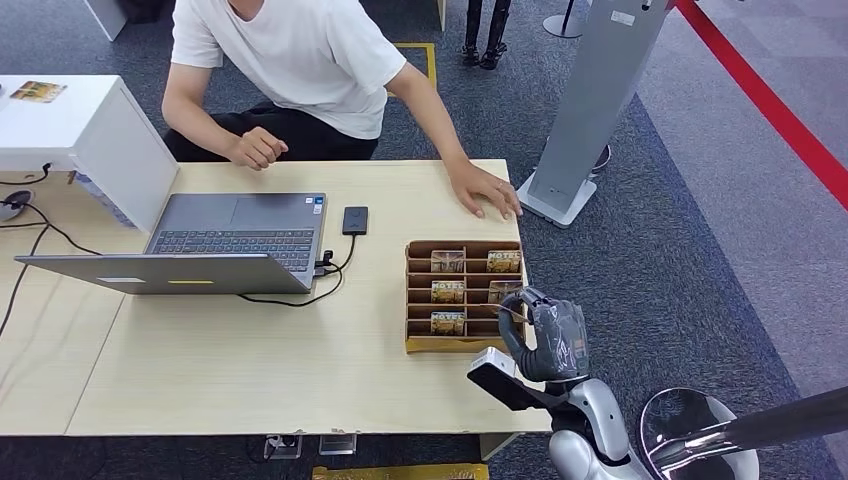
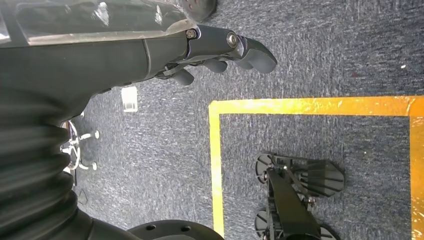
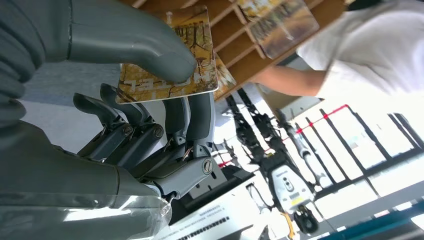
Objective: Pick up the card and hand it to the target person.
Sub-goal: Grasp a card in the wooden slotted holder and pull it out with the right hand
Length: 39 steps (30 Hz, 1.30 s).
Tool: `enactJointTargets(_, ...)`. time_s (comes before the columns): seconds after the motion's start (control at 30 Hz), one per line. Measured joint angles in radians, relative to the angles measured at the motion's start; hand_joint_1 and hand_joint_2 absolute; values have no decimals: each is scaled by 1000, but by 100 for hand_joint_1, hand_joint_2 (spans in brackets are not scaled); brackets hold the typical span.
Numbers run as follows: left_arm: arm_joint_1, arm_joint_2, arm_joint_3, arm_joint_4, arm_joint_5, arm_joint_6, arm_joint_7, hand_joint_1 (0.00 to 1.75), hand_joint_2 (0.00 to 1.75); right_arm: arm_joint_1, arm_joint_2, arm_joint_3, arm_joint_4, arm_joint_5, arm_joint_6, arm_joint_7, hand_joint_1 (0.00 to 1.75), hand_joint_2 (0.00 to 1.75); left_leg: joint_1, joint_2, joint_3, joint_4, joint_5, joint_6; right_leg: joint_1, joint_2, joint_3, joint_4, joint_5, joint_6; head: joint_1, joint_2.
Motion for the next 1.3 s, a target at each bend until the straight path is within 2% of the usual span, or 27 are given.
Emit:
enactJointTargets(0.17,0,0,4,0,-2,-1,-2,0,175,-2,7,5,-36,-29,16,-40,175,175,0,0,0,0,0,0,0,0,0,0,0,0,0,0)
enactJointTargets(0.33,0,0,4,0,-18,-11,-7,0,175,-46,24,28,-48,3,109,-48,175,175,0,0,-1,0,0,0,0,0,0,1,0,0,0,0)
enactJointTargets(0.57,-20,0,-25,0,-22,-26,3,0,175,-241,92,93,56,26,199,-28,175,175,0,0,0,0,1,0,0,0,0,2,0,0,0,0)
enactJointTargets(0.87,-46,-6,-80,0,-22,-36,24,0,175,-499,190,150,304,25,190,14,175,175,0,0,-1,0,2,0,0,-1,-1,2,1,0,0,0)
enactJointTargets(1.13,-50,-9,-127,0,-22,-46,46,0,175,-627,233,182,474,48,174,91,175,175,0,0,-1,0,2,0,0,-1,-1,2,1,0,0,0)
enactJointTargets(1.27,-51,-10,-144,0,-22,-64,50,0,175,-658,249,194,536,57,161,105,0,175,0,0,-1,0,2,0,0,0,-1,2,1,0,0,0)
enactJointTargets(1.3,-51,-10,-148,0,-22,-72,49,0,175,-664,253,197,550,57,160,105,0,175,0,0,-1,0,2,0,0,0,-1,2,1,0,0,0)
